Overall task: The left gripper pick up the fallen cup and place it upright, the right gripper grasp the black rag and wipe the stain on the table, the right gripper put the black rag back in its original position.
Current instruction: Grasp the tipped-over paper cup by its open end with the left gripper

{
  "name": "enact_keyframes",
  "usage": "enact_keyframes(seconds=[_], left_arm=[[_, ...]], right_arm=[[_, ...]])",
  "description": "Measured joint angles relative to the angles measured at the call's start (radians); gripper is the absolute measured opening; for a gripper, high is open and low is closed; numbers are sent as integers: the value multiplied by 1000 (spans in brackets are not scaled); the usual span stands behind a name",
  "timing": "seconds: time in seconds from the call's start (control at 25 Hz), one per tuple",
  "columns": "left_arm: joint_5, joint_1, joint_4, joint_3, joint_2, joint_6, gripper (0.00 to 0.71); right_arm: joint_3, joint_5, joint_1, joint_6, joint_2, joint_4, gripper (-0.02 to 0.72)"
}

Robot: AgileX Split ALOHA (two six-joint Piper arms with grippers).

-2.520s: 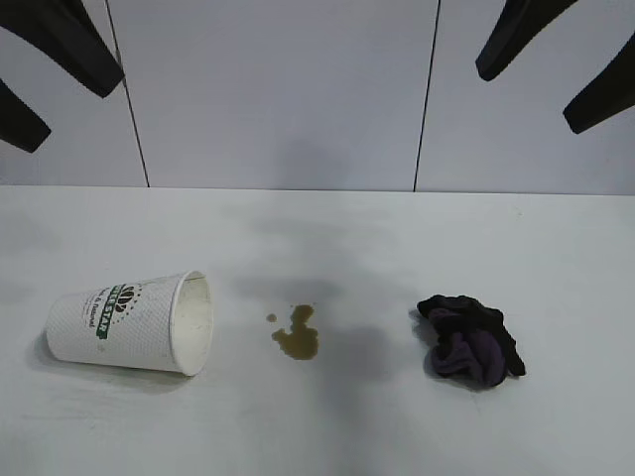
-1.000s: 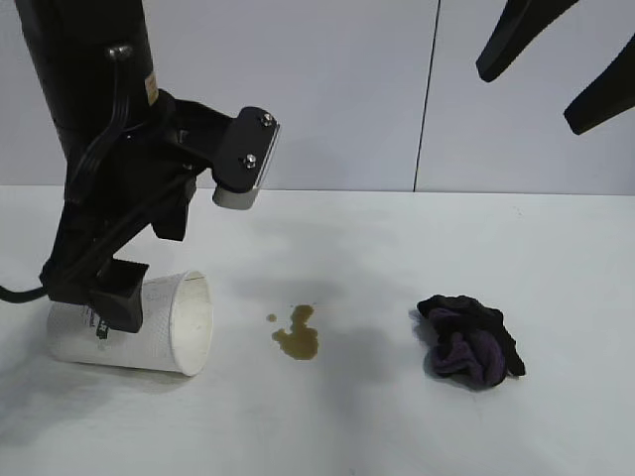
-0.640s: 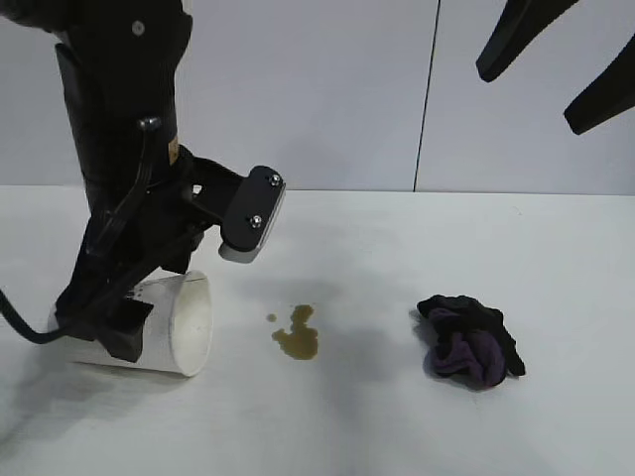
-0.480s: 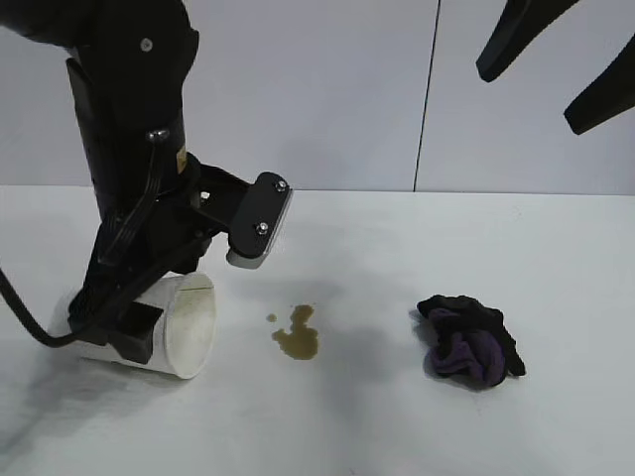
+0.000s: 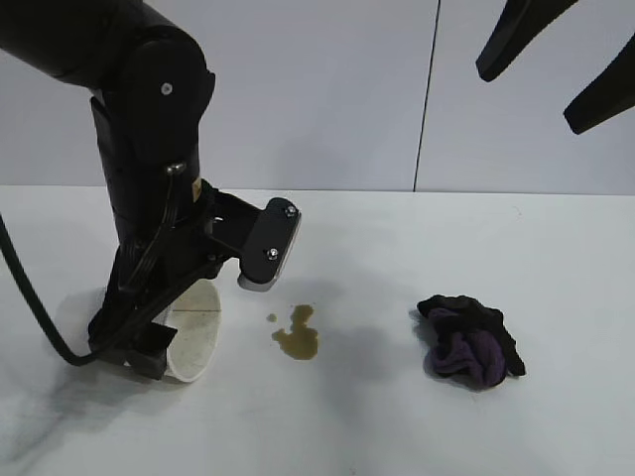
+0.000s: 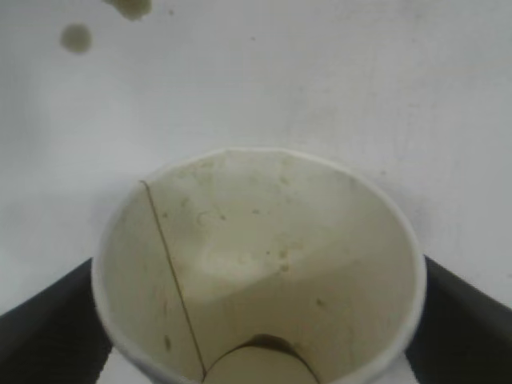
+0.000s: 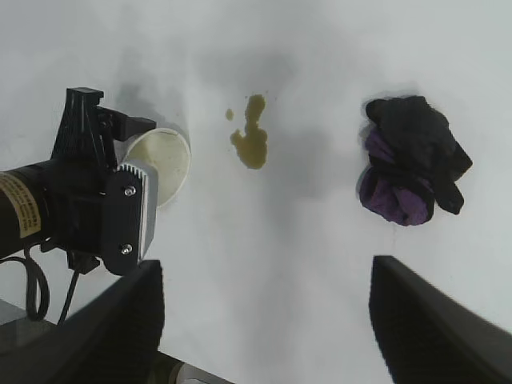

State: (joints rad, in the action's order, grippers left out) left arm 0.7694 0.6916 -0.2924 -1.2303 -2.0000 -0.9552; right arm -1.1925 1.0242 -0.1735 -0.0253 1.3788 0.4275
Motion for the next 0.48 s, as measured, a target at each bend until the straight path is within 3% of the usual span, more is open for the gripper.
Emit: enact_keyframes(seconds=[0.36,0.48], left_arm=[[-19,0,30,0,1,0,631],[-53,0,94,0,13,-18,587]], right_arm=[[0,0,0,0,0,0,495],[0,0,0,0,0,0,495]])
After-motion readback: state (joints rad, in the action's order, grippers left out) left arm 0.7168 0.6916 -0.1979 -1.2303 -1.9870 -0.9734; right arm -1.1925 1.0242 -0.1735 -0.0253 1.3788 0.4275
